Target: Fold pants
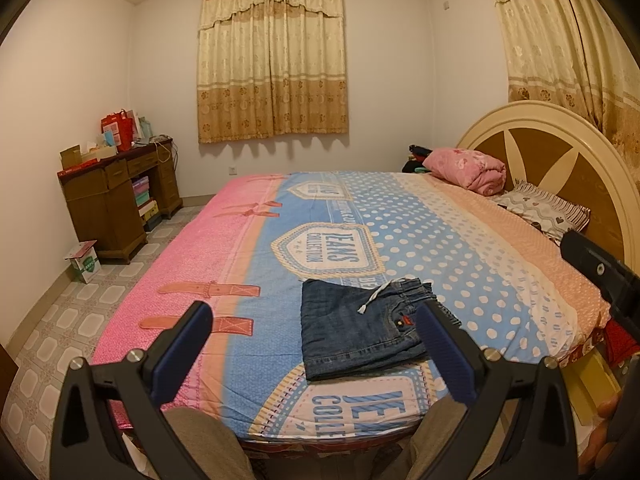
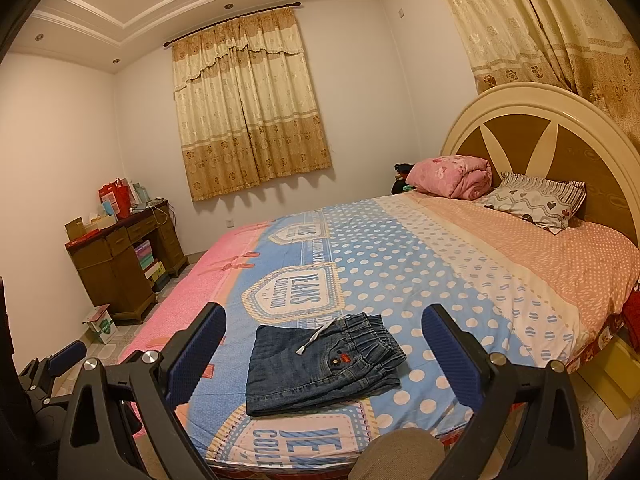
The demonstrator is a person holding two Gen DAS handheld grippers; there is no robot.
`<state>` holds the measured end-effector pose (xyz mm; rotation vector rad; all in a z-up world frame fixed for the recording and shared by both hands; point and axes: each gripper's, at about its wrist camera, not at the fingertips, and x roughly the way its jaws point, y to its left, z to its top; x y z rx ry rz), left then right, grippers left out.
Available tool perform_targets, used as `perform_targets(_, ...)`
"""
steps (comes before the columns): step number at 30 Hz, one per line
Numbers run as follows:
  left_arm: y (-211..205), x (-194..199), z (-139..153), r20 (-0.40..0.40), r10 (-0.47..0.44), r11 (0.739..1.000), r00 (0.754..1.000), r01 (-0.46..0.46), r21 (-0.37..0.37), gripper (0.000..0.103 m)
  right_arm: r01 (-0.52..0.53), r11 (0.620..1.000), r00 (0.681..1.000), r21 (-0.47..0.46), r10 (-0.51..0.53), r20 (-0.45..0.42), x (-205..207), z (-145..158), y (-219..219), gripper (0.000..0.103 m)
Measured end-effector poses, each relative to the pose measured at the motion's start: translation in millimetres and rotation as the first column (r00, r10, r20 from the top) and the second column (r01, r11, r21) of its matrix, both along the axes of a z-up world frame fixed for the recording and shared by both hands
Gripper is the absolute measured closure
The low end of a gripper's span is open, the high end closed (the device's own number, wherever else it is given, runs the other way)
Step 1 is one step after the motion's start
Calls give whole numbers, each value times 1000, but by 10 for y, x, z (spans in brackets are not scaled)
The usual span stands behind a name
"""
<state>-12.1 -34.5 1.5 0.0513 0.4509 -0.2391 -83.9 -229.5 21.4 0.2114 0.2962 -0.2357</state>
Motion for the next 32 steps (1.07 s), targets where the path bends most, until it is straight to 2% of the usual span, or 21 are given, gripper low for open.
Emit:
perform_targets(8, 43, 44, -31, 3, 62, 997, 998, -62, 34, 0, 4, 1000, 1000, 2, -4, -7, -2, -24, -1, 4)
perform_targets(13, 55, 66, -46, -33, 43, 999, 999, -43, 9, 0, 11, 1000, 1000, 11, -10, -18, 12, -88, 9, 4)
perform_targets(21, 17, 93, -59, -31, 56, 998, 998, -54, 44, 0, 17, 1000, 1000, 16, -16, -20, 33, -98, 26, 4)
perform_targets(28, 44, 148, -79, -68, 29, 1000, 997, -29, -5, 0, 17, 1000, 1000, 17, -17, -20, 35, -94, 24, 4)
perform_targets(32, 35, 155, -67, -65, 40, 999, 997, -40, 1, 0, 19, 1000, 1000, 18, -19, -23, 42, -99, 25, 4)
